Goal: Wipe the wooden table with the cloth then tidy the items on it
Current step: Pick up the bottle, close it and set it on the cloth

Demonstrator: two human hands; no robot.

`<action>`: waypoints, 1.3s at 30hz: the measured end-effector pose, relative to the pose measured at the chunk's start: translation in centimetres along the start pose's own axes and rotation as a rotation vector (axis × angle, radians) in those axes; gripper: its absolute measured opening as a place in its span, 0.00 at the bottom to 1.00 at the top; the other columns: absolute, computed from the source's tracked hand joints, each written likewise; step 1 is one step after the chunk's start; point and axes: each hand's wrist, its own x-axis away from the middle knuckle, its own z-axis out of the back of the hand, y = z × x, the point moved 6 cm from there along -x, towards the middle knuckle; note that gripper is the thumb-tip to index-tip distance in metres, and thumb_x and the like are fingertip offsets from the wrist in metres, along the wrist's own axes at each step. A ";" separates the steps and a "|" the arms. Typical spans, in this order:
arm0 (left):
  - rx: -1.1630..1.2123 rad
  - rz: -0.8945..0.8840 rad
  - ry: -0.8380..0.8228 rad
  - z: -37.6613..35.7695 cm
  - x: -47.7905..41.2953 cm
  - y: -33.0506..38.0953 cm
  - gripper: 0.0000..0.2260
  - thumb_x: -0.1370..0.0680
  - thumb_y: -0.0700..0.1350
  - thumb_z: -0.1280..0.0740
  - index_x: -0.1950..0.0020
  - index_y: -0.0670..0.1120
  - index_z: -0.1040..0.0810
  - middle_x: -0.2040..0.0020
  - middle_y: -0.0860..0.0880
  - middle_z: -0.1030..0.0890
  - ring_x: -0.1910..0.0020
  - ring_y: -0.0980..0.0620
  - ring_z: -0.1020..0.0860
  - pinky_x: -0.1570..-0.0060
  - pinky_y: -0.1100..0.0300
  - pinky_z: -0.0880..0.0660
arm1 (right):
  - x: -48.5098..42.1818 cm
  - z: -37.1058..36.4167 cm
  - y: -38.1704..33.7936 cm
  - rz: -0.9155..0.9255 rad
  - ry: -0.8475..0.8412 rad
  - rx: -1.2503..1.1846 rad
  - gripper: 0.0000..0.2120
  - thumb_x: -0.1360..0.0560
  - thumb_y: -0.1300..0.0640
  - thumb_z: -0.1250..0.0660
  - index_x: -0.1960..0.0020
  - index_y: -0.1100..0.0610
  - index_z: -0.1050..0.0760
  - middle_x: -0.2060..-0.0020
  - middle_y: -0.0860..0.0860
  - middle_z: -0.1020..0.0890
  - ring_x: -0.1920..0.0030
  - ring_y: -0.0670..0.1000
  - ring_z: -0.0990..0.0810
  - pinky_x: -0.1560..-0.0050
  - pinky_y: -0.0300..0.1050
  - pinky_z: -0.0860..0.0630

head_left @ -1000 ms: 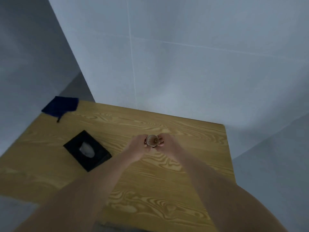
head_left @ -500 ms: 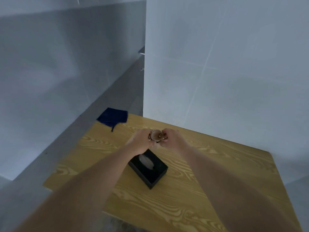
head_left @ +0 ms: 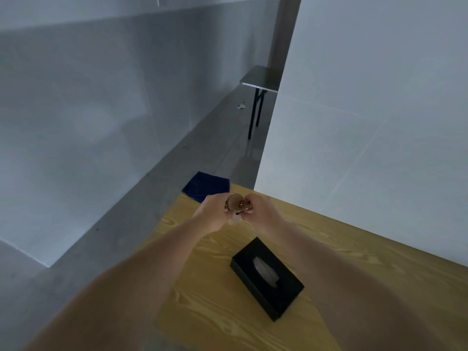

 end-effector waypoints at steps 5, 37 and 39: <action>-0.024 0.039 -0.063 -0.3 -4.7 -3.2 0.08 0.21 0.42 0.28 0.42 0.48 0.18 0.51 0.50 0.16 0.52 0.50 0.18 0.49 0.52 0.19 | -4.8 -2.9 1.5 -0.035 -0.018 -0.057 0.09 0.26 0.54 0.26 0.46 0.51 0.20 0.54 0.48 0.15 0.52 0.52 0.17 0.50 0.54 0.17; 0.032 0.005 -0.303 -3.8 -19.3 -15.2 0.10 0.25 0.50 0.30 0.47 0.47 0.18 0.53 0.49 0.15 0.52 0.47 0.16 0.49 0.42 0.17 | -17.7 -13.8 6.6 -0.337 -0.058 -0.170 0.10 0.24 0.57 0.27 0.43 0.54 0.20 0.51 0.51 0.14 0.49 0.54 0.15 0.46 0.57 0.17; 0.035 -0.001 -0.300 -3.8 -19.6 -15.6 0.07 0.23 0.47 0.29 0.46 0.47 0.18 0.53 0.49 0.15 0.53 0.47 0.16 0.49 0.42 0.17 | -18.0 -14.0 6.5 -0.341 -0.051 -0.182 0.11 0.24 0.57 0.26 0.42 0.54 0.20 0.50 0.51 0.14 0.48 0.54 0.15 0.45 0.57 0.17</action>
